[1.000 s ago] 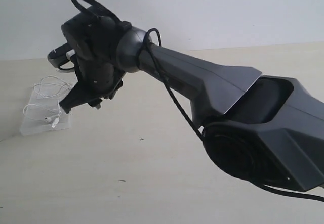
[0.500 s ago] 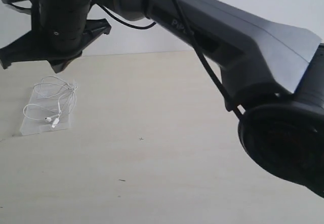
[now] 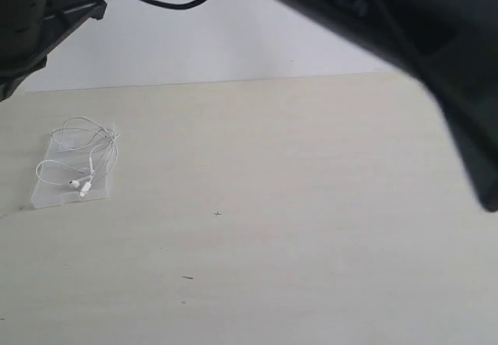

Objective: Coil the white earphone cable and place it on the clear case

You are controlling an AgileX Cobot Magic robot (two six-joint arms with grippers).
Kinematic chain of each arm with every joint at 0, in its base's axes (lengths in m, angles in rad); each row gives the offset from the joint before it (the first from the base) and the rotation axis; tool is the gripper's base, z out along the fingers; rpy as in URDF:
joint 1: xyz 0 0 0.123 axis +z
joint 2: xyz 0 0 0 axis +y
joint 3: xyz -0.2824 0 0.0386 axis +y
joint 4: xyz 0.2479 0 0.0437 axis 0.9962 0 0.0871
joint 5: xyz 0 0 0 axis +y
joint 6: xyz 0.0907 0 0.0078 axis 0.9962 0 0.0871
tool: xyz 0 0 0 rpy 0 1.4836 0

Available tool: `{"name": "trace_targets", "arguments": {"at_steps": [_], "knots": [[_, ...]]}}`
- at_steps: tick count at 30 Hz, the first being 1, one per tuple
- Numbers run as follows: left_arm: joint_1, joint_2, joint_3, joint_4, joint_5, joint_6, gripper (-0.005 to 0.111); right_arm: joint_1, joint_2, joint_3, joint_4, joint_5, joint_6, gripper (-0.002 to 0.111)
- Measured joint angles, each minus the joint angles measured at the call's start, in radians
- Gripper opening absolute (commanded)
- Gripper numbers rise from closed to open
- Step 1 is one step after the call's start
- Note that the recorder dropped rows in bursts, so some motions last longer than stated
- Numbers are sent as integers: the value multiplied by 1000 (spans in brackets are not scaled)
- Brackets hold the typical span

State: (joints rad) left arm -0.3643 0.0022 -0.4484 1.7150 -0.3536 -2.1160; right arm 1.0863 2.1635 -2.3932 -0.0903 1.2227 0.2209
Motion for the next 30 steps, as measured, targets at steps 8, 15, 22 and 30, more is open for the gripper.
{"name": "trace_targets", "arguments": {"at_steps": [8, 15, 22, 30], "knots": [[0, 0, 0, -6, 0, 0, 0, 51, -257, 318, -153, 0, 61, 0], [0, 0, 0, -6, 0, 0, 0, 151, -512, 697, -356, -2, 193, 0], [0, 0, 0, -6, -3, 0, 0, 172, -816, 1065, -374, -100, 343, 0], [0, 0, 0, 20, -77, -2, 0, 172, -1124, 1435, -493, -132, 549, 0]]}}
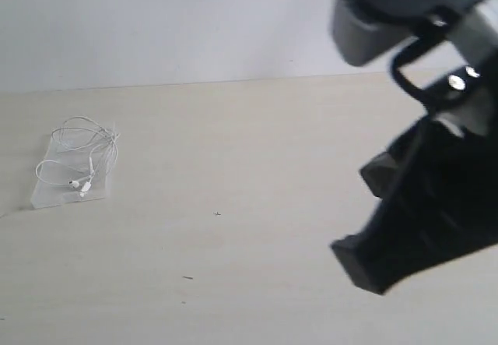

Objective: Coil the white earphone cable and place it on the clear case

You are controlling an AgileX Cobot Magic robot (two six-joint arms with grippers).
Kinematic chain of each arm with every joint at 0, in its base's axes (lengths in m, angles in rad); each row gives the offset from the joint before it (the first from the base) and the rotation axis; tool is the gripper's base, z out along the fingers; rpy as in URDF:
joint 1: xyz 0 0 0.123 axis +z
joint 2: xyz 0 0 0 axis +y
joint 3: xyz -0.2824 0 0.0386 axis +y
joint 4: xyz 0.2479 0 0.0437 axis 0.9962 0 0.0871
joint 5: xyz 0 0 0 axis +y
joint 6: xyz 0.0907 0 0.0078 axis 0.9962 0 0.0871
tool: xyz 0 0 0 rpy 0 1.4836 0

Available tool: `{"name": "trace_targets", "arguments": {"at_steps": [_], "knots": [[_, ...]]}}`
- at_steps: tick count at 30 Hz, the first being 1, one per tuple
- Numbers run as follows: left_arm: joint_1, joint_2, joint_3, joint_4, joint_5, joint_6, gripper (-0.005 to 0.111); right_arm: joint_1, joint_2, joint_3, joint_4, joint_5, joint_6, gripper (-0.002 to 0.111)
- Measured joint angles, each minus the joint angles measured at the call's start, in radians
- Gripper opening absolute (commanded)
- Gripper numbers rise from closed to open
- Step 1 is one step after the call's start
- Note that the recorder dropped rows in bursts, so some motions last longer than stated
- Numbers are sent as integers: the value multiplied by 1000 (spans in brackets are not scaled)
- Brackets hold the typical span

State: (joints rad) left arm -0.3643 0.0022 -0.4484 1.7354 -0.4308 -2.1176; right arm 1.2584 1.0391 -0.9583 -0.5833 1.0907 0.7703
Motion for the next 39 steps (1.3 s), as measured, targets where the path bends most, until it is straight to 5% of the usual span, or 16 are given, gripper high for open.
{"name": "trace_targets", "arguments": {"at_steps": [11, 18, 39], "knots": [[0, 0, 0, 8, -165, 0, 0, 0, -428, 363, -138, 16, 264, 0], [0, 0, 0, 11, -264, 44, 0, 0, -444, 378, -72, 122, 265, 0], [0, 0, 0, 13, -273, 44, 0, 0, -444, 378, 98, 128, 269, 0]]}}
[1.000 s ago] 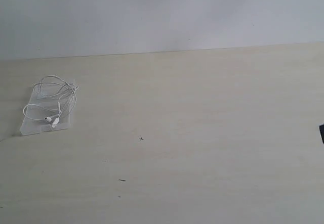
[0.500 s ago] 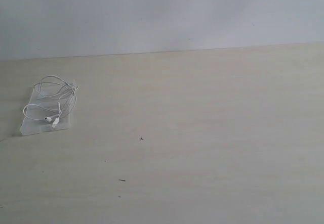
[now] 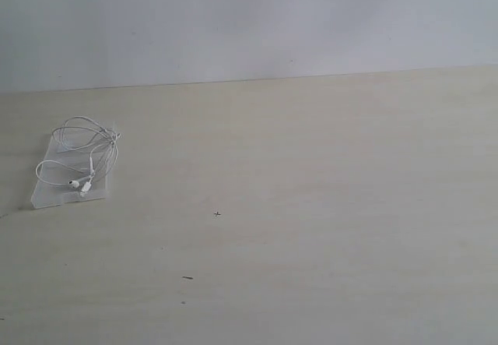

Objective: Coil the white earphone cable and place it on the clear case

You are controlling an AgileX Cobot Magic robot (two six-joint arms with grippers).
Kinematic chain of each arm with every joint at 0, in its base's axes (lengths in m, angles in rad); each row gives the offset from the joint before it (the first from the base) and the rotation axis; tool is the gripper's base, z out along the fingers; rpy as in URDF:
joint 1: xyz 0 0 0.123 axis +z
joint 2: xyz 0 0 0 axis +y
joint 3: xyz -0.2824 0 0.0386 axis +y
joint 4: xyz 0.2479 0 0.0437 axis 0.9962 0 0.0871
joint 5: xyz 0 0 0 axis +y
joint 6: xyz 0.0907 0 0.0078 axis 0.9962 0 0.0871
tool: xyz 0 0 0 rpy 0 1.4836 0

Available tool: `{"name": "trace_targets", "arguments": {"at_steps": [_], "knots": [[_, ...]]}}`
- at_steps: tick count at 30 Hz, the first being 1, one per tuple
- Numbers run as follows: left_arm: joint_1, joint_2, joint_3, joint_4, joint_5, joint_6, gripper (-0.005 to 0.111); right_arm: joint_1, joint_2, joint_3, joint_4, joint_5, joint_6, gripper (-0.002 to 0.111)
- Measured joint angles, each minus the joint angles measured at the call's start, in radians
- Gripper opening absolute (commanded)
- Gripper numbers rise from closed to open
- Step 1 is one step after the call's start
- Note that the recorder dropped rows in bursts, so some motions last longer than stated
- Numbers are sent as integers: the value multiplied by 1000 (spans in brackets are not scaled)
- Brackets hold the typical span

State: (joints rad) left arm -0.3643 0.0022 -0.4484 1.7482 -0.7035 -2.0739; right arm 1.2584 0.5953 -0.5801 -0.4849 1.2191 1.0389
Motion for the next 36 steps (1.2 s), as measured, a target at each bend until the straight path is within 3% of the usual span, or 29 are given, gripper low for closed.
{"name": "trace_targets", "arguments": {"at_steps": [9, 21, 27, 30, 36], "knots": [[10, 0, 0, 0, 0, 64, 0, 0, 0, 0, 0, 0, 0, 0], [180, 0, 18, 0, 80, 449, 0, 0, 0, 0, 0, 0, 0, 0], [293, 0, 199, 0, 278, 522, 0, 0, 0, 0, 0, 0, 0, 0], [347, 2, 266, 1, 310, 530, 0, 0, 0, 0, 0, 0, 0, 0], [354, 2, 280, 1, 422, 496, 0, 0, 0, 0, 0, 0, 0, 0]]}}
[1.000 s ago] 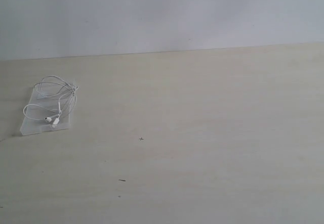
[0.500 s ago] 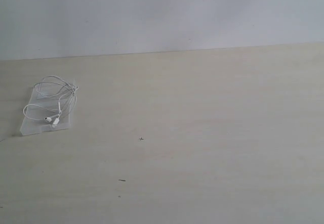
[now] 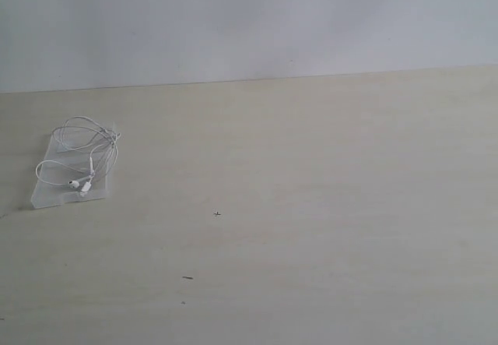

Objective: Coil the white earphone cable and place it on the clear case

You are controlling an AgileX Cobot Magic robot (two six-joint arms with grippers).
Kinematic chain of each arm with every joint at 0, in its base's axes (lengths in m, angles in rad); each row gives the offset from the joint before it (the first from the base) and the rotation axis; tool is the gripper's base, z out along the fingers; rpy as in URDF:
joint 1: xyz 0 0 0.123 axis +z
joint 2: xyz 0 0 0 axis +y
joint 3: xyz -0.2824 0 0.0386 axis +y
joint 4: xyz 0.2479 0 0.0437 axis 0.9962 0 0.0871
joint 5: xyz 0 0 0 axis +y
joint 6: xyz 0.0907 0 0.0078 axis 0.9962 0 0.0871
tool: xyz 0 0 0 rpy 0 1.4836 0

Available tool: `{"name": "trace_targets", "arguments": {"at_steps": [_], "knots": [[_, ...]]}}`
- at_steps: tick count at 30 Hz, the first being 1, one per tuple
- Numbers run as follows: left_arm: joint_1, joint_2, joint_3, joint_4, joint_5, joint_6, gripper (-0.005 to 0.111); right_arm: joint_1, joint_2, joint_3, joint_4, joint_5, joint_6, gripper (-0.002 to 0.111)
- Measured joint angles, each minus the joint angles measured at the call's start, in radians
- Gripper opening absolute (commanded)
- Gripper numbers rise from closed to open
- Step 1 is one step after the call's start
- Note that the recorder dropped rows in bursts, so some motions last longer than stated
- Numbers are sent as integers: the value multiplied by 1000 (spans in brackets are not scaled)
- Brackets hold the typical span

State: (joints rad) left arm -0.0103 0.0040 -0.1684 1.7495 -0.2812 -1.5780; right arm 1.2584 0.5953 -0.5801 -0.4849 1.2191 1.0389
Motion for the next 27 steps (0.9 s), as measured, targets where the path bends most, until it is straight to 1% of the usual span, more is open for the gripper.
{"name": "trace_targets", "arguments": {"at_steps": [2, 10, 12, 14, 15, 17, 19, 24, 26, 27], "knots": [[0, 0, 0, 0, 19, -66, 0, 0, 0, 0, 0, 0, 0, 0], [0, 0, 0, 0, 99, -184, 0, 0, 0, 0, 0, 0, 0, 0], [0, 0, 0, 0, 112, -190, 0, 0, 0, 0, 0, 0, 0, 0], [0, 0, 0, -27, 118, -154, 0, 0, 0, 0, 0, 0, 0, 0], [0, 0, 0, -66, 118, -110, 0, 0, 0, 0, 0, 0, 0, 0], [0, 0, 0, -206, 118, 31, 0, 0, 0, 0, 0, 0, 0, 0], [0, 0, 0, -380, 125, 208, 0, 0, 0, 0, 0, 0, 0, 0], [0, 0, 2, -952, 177, 753, 0, 0, 0, 0, 0, 0, 0, 0], [0, 0, 9, -1103, 192, 919, 0, 0, 0, 0, 0, 0, 0, 0], [0, 0, 18, -1150, 200, 966, 0, 0, 0, 0, 0, 0, 0, 0]]}}
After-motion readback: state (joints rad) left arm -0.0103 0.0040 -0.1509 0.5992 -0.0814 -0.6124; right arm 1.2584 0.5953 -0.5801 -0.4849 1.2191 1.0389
